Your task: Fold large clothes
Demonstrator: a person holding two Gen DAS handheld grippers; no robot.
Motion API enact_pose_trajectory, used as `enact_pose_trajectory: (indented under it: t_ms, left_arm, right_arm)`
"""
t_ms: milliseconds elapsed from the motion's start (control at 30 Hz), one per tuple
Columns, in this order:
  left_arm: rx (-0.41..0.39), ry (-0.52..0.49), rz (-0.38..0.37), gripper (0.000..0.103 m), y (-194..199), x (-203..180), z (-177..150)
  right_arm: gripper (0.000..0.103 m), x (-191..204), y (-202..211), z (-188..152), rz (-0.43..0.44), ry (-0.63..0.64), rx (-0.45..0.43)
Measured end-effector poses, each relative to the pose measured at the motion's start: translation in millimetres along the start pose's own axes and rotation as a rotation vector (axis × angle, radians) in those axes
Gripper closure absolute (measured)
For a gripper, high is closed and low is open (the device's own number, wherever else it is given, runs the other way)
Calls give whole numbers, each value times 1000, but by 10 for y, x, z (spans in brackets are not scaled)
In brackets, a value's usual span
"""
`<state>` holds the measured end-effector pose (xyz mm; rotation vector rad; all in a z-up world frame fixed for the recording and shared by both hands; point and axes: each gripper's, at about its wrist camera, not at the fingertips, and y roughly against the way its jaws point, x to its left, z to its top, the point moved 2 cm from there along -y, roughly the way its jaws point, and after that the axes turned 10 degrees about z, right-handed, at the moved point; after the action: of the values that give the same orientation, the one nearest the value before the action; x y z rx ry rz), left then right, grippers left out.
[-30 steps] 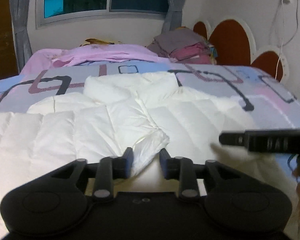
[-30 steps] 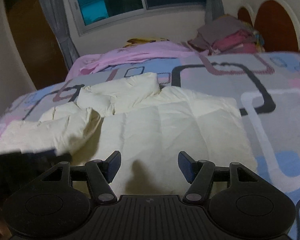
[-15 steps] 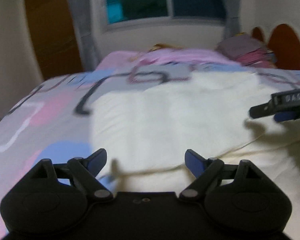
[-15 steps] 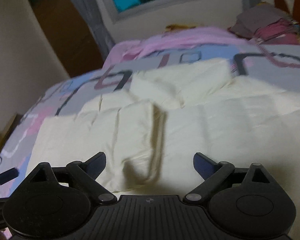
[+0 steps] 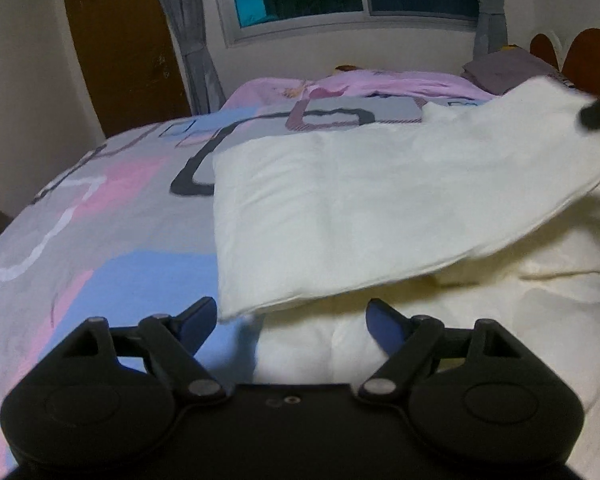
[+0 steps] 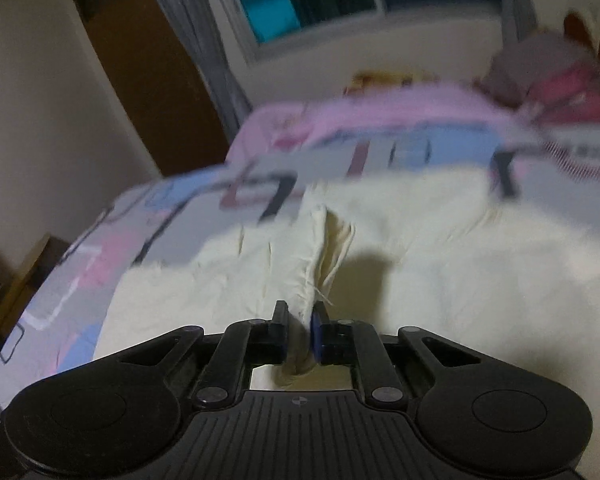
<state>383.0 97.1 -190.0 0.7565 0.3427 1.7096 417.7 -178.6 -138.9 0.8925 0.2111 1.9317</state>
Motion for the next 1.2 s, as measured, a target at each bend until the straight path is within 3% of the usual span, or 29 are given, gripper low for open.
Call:
enact_pose_trajectory:
  t_ms: [133,200,433,533,567,600,667,767,833,867,900,933,1133,1200]
  left_arm:
    - [-35,-14,19,30,-67,-78,76]
    - [-42,9,26,46,-110,-57,112]
    - [10,73,-22,77,-210,20,106]
    - [6,89,-14,91,-171,62,99]
    - [0,93,16,100,-174,95,95]
    - [11,99,44,100,-238,146,74]
    - [154,168,43,100,-466,308,7]
    - [146,243,-5,99,-408,489,38]
    - [157,280,-48,88,-353,555,81]
    - [153,288,-53,81,-324,575,111]
    - [142,292,-59,82,-291,587,146]
    - [129,295,-65,82,-258,588,196]
    - [91,282,-115,82,-207,365,526]
    - [82,257,-130,82,-222,229,634]
  right_arm:
    - [92,-315,252,35,-142,17,-16]
    - [92,-520,305,-28,-198,-9,0]
    - [92,-898,312,-381,-282,-56,62]
    - [92,-959,372,-426,-290,-62,49]
    - [92,-984,340,-451,-323,-43,59]
    - [92,-1036,271,-483,-348,-31,88]
    - [92,-1078,237,-519,-337,-48,112]
    - [91,-1018,254,-485,-340,-17,107]
    - [87,-1029,307,-480,-329,-42,97]
    - [71,-1035,346,-468,-332,-54,87]
    - [55,-1031,388,-450,-334,-59,67]
    - [32,-1005,456,-424,-338,-53,31]
    - [31,-830,565,-139,-349,34,-70]
    - [36,-813,526,-57,-352,52,-86]
